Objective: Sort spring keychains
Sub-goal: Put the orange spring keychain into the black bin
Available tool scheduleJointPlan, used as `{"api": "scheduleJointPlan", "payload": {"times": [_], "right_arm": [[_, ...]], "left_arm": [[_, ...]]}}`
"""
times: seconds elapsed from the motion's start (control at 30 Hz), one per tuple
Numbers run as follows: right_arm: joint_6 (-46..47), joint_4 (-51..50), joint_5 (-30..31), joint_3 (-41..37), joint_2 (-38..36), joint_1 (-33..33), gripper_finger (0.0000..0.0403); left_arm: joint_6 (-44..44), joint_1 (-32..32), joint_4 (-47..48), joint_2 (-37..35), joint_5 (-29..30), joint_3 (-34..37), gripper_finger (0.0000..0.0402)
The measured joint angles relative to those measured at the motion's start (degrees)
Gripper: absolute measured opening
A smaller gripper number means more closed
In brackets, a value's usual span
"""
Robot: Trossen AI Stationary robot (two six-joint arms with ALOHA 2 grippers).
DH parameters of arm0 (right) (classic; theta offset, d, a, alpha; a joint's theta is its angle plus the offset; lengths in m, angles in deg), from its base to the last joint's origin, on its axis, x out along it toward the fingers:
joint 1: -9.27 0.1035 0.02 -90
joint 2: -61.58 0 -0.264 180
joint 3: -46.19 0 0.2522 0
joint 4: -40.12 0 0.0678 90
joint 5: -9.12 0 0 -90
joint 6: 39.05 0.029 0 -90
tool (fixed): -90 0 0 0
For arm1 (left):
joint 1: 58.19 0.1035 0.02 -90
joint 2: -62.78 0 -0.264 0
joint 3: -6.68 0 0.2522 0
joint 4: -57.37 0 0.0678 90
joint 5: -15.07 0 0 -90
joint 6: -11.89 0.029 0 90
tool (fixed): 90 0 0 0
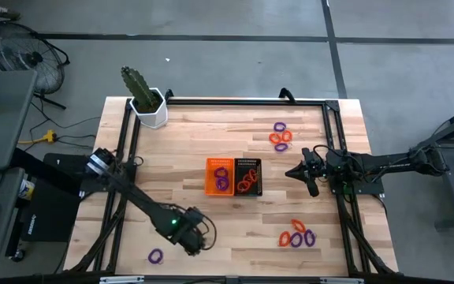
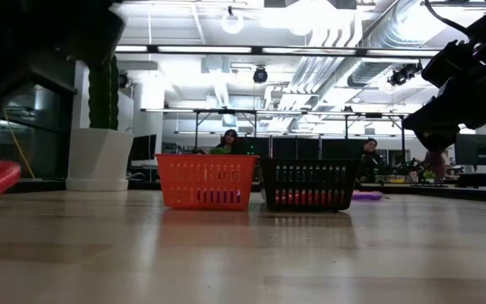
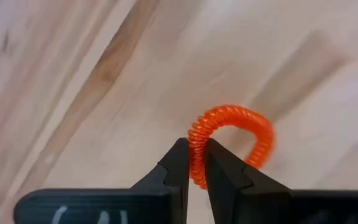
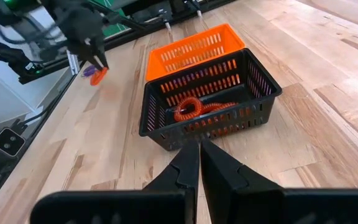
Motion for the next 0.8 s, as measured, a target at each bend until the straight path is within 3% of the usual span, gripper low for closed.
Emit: {"api": "scheduleJointPlan", "payload": {"times": [0.43,0.8], "right_arm": [[0.0,0.0,0.0,0.0,0.0,0.0,0.0012],[0.0,0.0,0.0,0.0,0.0,0.0,0.0012]], "left_arm": [[17.5,16.1,2.3,-0.2,8.9,-13.2,0.0034],[22.6,29.4,-8.4,1.8,5.2,-13.7,0.0034]]}}
